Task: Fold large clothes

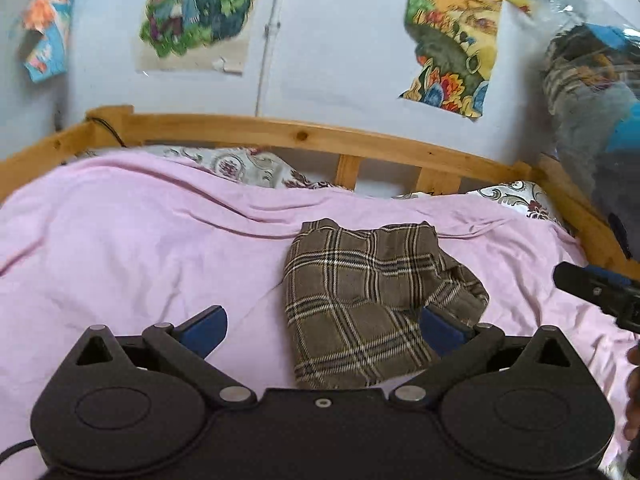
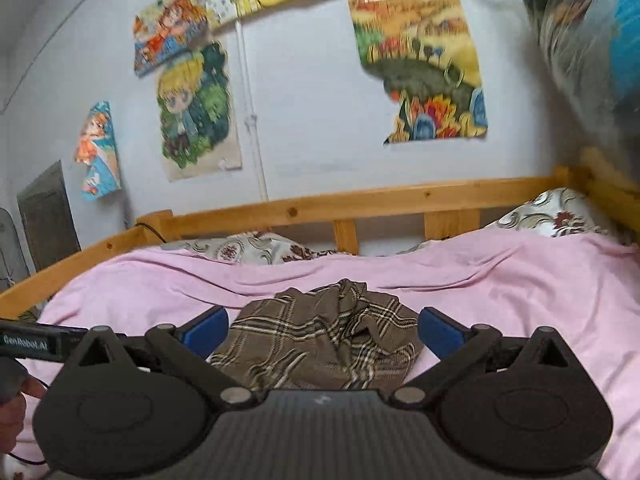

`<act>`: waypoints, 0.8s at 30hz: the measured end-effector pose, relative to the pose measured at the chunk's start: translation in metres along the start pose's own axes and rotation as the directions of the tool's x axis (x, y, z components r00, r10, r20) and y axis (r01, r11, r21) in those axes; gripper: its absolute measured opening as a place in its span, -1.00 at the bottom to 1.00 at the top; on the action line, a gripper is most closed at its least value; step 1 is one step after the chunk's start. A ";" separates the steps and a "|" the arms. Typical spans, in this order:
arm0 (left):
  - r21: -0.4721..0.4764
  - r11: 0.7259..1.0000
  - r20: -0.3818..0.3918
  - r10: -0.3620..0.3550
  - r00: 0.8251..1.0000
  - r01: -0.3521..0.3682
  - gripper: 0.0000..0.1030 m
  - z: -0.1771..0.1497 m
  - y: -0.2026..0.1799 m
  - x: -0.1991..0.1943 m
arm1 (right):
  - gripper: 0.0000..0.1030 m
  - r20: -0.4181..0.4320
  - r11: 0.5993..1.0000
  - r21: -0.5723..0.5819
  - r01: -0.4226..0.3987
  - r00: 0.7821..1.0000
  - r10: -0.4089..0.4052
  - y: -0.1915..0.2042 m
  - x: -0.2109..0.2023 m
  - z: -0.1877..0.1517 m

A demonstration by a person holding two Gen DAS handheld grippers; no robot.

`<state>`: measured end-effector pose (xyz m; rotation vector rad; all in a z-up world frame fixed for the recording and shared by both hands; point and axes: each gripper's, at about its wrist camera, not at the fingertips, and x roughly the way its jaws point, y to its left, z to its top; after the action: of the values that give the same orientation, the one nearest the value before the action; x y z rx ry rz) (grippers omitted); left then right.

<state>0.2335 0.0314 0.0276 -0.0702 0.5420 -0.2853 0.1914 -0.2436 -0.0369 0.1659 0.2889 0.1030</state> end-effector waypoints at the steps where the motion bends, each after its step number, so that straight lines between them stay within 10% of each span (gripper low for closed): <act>1: 0.001 1.000 0.006 0.009 1.000 -0.010 0.99 -0.007 -0.001 -0.008 | 1.00 0.003 1.000 -0.005 0.005 1.000 -0.005 0.003 -0.010 -0.003; 24: 0.053 0.998 -0.018 0.033 0.999 -0.032 0.99 -0.094 0.000 -0.030 | 1.00 -0.083 0.996 -0.015 0.092 0.992 -0.093 0.018 -0.062 -0.083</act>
<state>0.1601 0.0411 -0.0376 -0.0080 0.5538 -0.2686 0.1065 -0.2217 -0.0952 0.1372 0.3787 0.0197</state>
